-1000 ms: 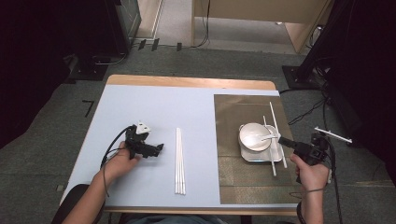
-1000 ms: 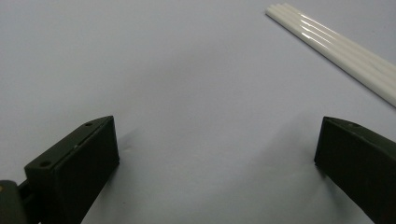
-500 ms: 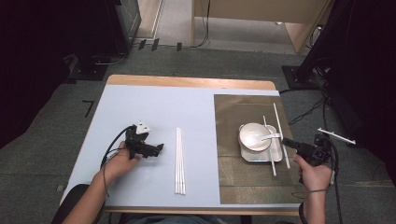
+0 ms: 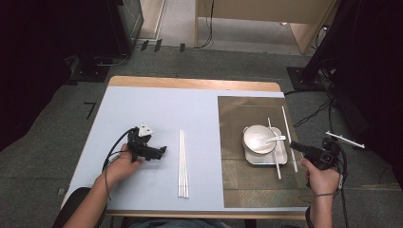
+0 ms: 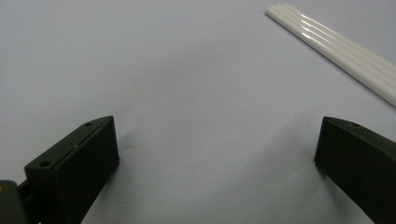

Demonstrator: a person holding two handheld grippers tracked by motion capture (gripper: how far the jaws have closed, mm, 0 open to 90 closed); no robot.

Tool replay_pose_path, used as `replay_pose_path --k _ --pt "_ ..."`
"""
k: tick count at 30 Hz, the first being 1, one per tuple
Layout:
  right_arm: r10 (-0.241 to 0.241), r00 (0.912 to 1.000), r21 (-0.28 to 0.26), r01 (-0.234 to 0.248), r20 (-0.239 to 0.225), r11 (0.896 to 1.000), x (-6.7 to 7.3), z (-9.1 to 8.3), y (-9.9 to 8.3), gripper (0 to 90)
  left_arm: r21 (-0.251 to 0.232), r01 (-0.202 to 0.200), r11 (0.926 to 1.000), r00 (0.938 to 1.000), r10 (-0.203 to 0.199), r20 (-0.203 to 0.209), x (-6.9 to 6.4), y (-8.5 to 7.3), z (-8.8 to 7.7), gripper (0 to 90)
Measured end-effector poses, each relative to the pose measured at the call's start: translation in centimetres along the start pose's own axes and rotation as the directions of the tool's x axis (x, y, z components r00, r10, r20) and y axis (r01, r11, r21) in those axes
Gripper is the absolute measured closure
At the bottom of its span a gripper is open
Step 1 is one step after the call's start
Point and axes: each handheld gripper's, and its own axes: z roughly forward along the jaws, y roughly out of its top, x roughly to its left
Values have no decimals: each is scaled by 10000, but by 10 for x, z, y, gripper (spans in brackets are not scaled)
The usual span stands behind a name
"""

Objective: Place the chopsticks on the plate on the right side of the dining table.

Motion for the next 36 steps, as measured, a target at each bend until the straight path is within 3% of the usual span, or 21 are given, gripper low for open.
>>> replay_pose_path --k 14,20,36 --pt "142 9993 44 -144 332 9999 -7 2 -1 853 -2 0 10000 10000 0 -1 0 0 0 0" --pt "-10 9982 113 4 605 9999 -10 5 -2 853 -2 1 10000 10000 -1 1 0 0 0 0" --pt "-121 9969 344 95 771 9994 -11 14 -4 853 -3 0 10000 10000 0 0 0 0 0 0"
